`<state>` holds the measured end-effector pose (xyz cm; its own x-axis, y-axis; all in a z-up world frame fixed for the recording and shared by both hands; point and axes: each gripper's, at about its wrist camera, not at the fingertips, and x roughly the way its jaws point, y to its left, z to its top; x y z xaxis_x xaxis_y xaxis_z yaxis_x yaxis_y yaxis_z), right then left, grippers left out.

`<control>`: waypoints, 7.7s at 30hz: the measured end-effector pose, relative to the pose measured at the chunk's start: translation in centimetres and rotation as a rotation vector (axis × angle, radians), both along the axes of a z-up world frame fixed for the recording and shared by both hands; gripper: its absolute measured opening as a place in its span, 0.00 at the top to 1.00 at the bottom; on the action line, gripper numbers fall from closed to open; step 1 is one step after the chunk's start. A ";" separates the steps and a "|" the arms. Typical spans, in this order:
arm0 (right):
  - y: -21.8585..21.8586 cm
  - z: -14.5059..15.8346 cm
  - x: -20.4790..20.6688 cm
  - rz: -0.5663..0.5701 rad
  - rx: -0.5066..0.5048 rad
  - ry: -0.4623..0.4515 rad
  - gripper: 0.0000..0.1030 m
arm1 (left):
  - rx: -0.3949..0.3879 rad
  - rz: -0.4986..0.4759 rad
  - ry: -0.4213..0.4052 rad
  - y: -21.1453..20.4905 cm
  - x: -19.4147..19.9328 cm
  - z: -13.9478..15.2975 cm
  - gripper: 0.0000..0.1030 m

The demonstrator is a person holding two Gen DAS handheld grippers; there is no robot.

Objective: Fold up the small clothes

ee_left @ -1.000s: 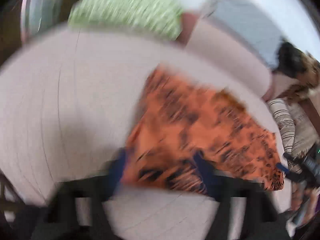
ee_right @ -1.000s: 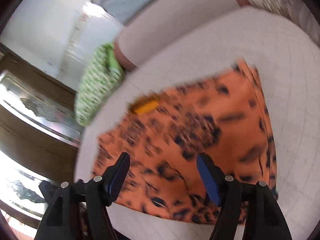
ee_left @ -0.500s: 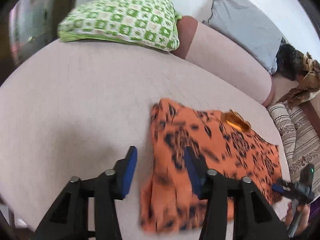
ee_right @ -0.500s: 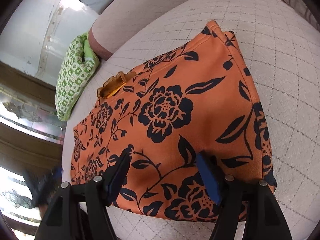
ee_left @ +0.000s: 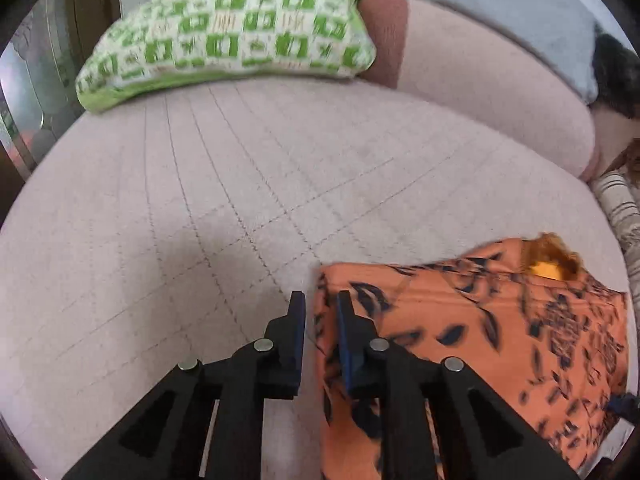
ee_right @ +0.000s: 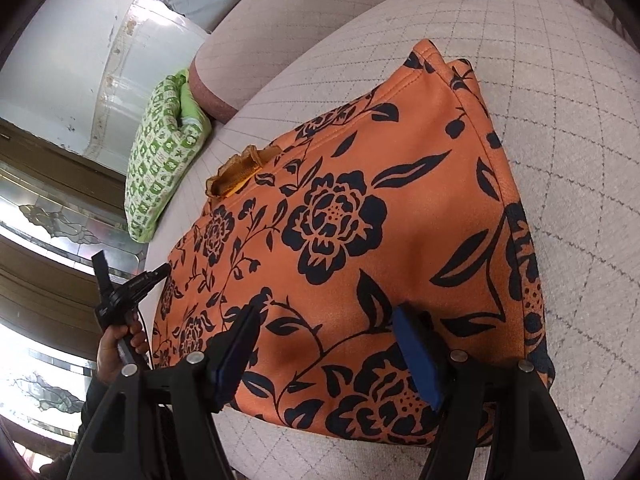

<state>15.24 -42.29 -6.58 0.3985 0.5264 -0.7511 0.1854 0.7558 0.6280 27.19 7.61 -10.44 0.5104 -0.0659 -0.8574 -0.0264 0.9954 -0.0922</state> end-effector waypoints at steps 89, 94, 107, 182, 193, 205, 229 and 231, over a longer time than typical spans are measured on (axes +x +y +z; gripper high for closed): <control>-10.3 -2.7 9.1 -0.333 0.244 -0.082 0.24 | -0.002 -0.133 -0.023 -11.7 -10.2 -1.3 0.19; -6.4 3.9 4.5 -0.212 0.105 -0.197 0.22 | -0.014 -0.133 -0.073 -11.7 -11.1 0.7 0.19; -2.3 -2.6 -11.7 -0.457 0.328 0.000 0.20 | 0.033 -0.227 -0.081 -15.9 -14.8 1.2 0.19; -8.0 -2.4 9.4 -0.131 -0.076 -0.001 0.37 | 0.134 -0.314 -0.044 -19.8 -10.9 -2.0 0.12; -6.7 -0.4 8.1 -0.196 -0.280 -0.024 0.61 | 0.111 -0.303 -0.038 -18.8 -10.8 -1.0 0.08; -4.8 -2.3 0.6 -0.236 -0.039 -0.008 0.57 | 0.077 -0.175 -0.030 -13.3 -14.6 0.9 0.08; -3.4 -2.7 -8.4 -0.508 0.236 -0.047 0.23 | 0.124 -0.136 -0.134 -14.6 -14.5 2.6 0.08; -3.3 -3.0 -8.0 -0.501 0.197 -0.037 0.24 | 0.129 -0.135 -0.091 -14.7 -13.7 1.6 0.08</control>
